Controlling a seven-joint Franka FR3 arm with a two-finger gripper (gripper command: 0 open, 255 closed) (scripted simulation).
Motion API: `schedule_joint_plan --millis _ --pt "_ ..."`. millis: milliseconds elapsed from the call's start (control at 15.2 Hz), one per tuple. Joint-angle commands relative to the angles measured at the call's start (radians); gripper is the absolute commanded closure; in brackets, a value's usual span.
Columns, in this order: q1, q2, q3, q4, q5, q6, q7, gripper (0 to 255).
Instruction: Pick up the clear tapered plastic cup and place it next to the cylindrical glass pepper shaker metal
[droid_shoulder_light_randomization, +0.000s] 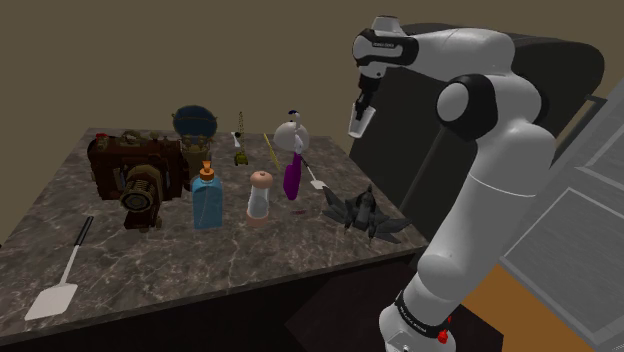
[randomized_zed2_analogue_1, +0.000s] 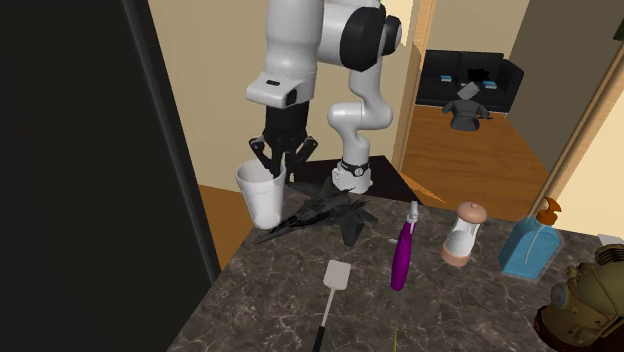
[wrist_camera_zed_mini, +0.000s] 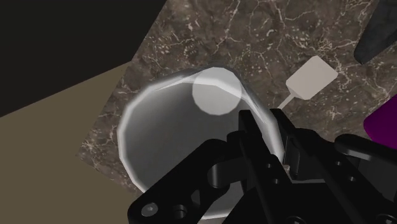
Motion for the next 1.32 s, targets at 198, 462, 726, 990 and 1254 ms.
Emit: schedule_joint_plan --millis 198,462,726,990,1254 --pt "-0.002 0.01 0.0 0.082 0.004 -0.073 -0.005 255" --pt "-0.006 0.025 -0.002 0.151 0.011 -0.126 -0.013 255" --pt "0.06 -0.094 0.037 0.009 -0.043 -0.105 0.09 255" --pt "0.112 -0.191 0.086 -0.102 -0.08 -0.1 0.193 255" --pt "0.155 -0.27 0.141 -0.187 -0.101 -0.104 0.294 255"
